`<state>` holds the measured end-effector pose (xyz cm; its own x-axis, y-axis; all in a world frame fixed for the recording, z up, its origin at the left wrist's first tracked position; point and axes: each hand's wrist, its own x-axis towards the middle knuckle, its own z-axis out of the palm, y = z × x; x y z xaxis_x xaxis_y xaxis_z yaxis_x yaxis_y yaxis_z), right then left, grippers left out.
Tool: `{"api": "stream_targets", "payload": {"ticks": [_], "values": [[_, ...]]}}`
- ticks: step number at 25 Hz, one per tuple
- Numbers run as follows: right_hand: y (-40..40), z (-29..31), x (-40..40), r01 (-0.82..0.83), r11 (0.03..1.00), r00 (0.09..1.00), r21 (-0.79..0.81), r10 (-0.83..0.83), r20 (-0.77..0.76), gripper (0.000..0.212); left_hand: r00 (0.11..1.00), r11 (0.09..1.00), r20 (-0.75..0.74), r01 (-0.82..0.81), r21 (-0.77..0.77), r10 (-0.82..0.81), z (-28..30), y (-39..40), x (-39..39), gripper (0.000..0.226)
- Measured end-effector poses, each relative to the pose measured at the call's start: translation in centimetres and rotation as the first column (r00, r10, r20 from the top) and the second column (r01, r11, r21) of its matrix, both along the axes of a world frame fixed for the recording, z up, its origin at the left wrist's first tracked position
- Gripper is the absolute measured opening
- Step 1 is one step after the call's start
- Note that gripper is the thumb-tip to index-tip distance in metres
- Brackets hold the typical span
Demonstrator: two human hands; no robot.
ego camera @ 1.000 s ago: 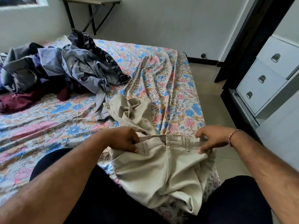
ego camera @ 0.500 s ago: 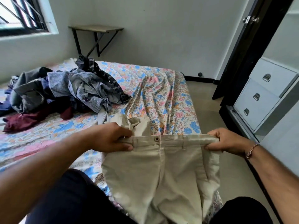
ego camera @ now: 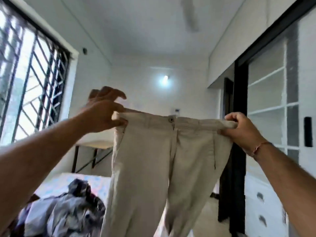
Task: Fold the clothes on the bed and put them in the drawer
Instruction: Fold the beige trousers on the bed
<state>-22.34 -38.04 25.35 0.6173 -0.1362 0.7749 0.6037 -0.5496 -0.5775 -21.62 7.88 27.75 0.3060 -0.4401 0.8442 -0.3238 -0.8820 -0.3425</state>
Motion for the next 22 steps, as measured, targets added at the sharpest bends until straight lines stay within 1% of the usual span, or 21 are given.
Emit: {"api": "stream_targets", "payload": {"ticks": [1,2,3,4,5,6,7,8,9,11,13,15,16,17,18,19,20,21,22], "values": [[-0.1,2.7,-0.7,-0.038,0.998,0.998,0.056,0.035,0.051,0.03,0.999,0.992,-0.029,-0.029,-0.121,0.026,2.5,-0.5,-0.7,0.052],[0.2,4.7,-1.4,-0.076,0.993,0.994,0.095,0.067,0.086,0.021,0.995,0.968,-0.1,-0.014,-0.249,-0.012,4.2,-0.8,-0.9,0.053],[0.5,6.5,-1.9,-0.102,0.983,0.99,0.15,0.085,0.11,0.016,0.979,0.925,-0.156,0.066,-0.375,-0.133,5.6,-1.3,-1.3,0.049],[0.6,8.1,-2.7,-0.138,0.967,0.985,0.215,0.111,0.131,0.016,0.937,0.844,-0.149,0.206,-0.496,-0.317,6.8,-1.7,-1.4,0.041],[0.6,9.4,-3.2,-0.188,0.941,0.977,0.282,0.149,0.154,0.014,0.858,0.714,-0.104,0.345,-0.609,-0.503,7.8,-2.2,-1.8,0.029],[0.6,10.3,-3.8,-0.251,0.908,0.963,0.336,0.2,0.179,0.011,0.73,0.54,-0.038,0.47,-0.698,-0.683,8.6,-2.7,-2.3,0.022],[0.5,11.1,-4.2,-0.303,0.877,0.949,0.373,0.241,0.204,0.007,0.615,0.374,0.037,0.525,-0.765,-0.788,9.2,-3.2,-2.8,0.026],[0.5,11.6,-4.6,-0.335,0.854,0.938,0.399,0.261,0.229,0.004,0.541,0.251,0.097,0.533,-0.808,-0.836,9.6,-3.8,-3.1,0.032],[0.5,12.1,-4.9,-0.346,0.838,0.932,0.422,0.256,0.256,0.002,0.524,0.19,0.129,0.512,-0.838,-0.842,9.9,-4.6,-3.5,0.032],[0.9,12.3,-5.6,-0.313,0.836,0.938,0.451,0.197,0.287,0.007,0.505,0.13,0.143,0.467,-0.875,-0.851,9.7,-5.9,-4.3,0.023],[0.8,11.4,-6.9,-0.312,0.843,0.935,0.439,0.191,0.297,0.009,0.438,0.06,0.155,0.439,-0.897,-0.885,8.5,-6.5,-5.5,0.014],[0.0,9.5,-7.8,-0.382,0.842,0.917,0.382,0.292,0.272,0.012,0.348,-0.006,0.176,0.44,-0.898,-0.921,6.1,-6.0,-5.7,0.026],[-0.6,8.2,-7.7,-0.422,0.833,0.905,0.358,0.363,0.222,0.015,0.315,-0.035,0.185,0.427,-0.904,-0.931,4.4,-5.7,-5.3,0.025],[-1.1,6.6,-6.9,-0.439,0.821,0.898,0.365,0.411,0.154,0.023,0.338,-0.019,0.161,0.387,-0.922,-0.927,2.5,-5.4,-4.3,0.022],[-1.2,5.1,-5.7,-0.416,0.818,0.901,0.397,0.431,0.057,0.032,0.409,0.024,0.11,0.308,-0.951,-0.906,0.9,-5.3,-2.9,0.02],[-1.3,3.5,-3.8,-0.339,0.832,0.912,0.44,0.406,-0.065,0.037,0.52,0.101,0.01,0.186,-0.977,-0.854,-0.6,-5.2,-1.1,0.018],[-0.9,1.8,-1.9,-0.242,0.848,0.915,0.472,0.361,-0.178,0.033,0.613,0.169,-0.11,0.04,-0.985,-0.783,-1.9,-5.3,0.6,0.018],[-0.2,0.3,-0.3,-0.125,0.871,0.92,0.475,0.281,-0.273,0.026,0.663,0.2,-0.205,-0.085,-0.976,-0.72,-3.1,-5.6,2.1,0.024],[0.6,-0.8,1.3,-0.029,0.887,0.922,0.461,0.203,-0.331,0.02,0.669,0.195,-0.246,-0.151,-0.969,-0.701,-3.8,-6.4,2.7,0.029]]}}
